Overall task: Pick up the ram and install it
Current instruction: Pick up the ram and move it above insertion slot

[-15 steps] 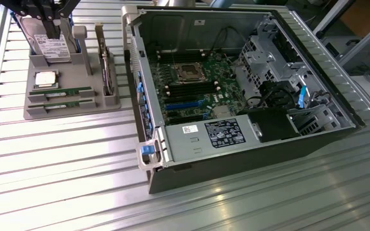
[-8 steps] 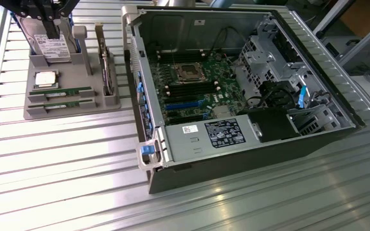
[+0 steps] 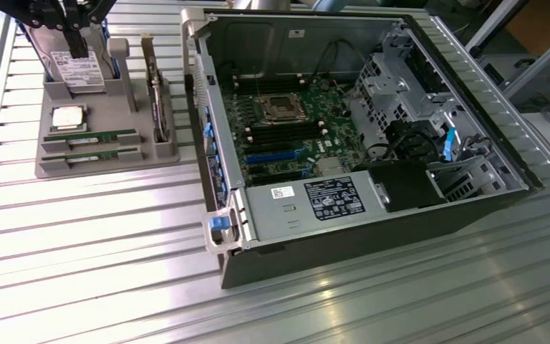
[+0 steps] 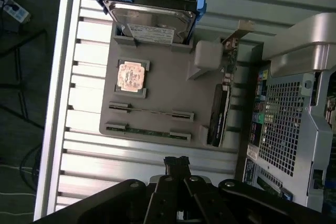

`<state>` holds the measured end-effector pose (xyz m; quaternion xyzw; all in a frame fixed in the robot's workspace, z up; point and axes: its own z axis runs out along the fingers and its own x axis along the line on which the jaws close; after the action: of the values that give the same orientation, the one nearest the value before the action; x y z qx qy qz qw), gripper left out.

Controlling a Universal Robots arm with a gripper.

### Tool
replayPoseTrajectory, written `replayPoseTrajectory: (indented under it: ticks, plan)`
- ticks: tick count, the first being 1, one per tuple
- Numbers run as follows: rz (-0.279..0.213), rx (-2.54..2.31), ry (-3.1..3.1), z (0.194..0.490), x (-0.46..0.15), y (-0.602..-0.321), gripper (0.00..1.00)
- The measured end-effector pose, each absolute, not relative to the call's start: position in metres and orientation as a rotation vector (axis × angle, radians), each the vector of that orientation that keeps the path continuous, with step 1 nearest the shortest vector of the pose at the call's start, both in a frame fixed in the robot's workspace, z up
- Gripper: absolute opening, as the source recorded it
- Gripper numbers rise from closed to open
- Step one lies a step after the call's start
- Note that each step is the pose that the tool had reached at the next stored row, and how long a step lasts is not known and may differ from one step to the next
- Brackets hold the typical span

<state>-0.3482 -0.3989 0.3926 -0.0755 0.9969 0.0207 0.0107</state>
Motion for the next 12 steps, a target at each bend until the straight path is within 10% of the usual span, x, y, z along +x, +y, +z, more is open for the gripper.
replayPoseTrajectory:
  ticks: [12]
  plan:
    - [0.052, -0.478, 3.087, 0.3927, -0.3482, -0.3990, 0.11]
